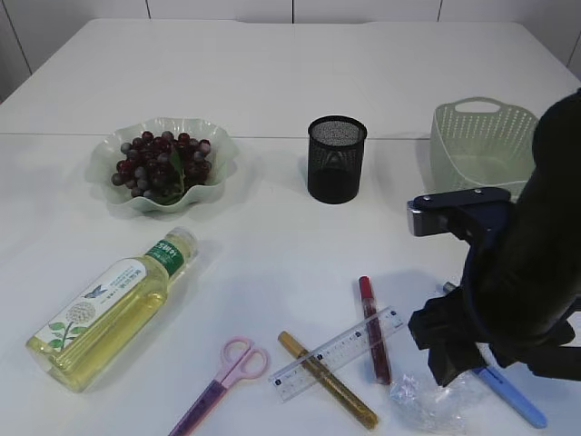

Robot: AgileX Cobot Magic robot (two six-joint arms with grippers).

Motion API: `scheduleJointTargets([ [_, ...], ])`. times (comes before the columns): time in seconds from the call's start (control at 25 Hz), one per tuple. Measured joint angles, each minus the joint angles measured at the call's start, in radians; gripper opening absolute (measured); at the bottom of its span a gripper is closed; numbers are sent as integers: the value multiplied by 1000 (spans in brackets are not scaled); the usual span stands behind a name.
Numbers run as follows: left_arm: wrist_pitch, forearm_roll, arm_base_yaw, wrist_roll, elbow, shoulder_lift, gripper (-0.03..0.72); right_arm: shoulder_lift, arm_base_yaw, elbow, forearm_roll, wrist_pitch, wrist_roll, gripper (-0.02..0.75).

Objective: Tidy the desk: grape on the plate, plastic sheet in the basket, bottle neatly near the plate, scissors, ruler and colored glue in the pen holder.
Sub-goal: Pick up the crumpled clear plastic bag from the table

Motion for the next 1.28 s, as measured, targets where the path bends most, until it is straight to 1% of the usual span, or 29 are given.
scheduleJointTargets([
  [0.12, 0, -4, 0, 0, 0, -5, 438, 39, 0, 0, 0, -32, 0, 577],
  [0.24, 0, -4, 0, 0, 0, -11, 438, 69, 0, -2, -2, -59, 0, 592],
  [0.84, 0, -4, 0, 0, 0, -28, 438, 239, 0, -21, 5, -99, 2, 594],
  [1.28, 0, -4, 0, 0, 0, -28, 438, 299, 0, -21, 11, -123, 2, 590],
])
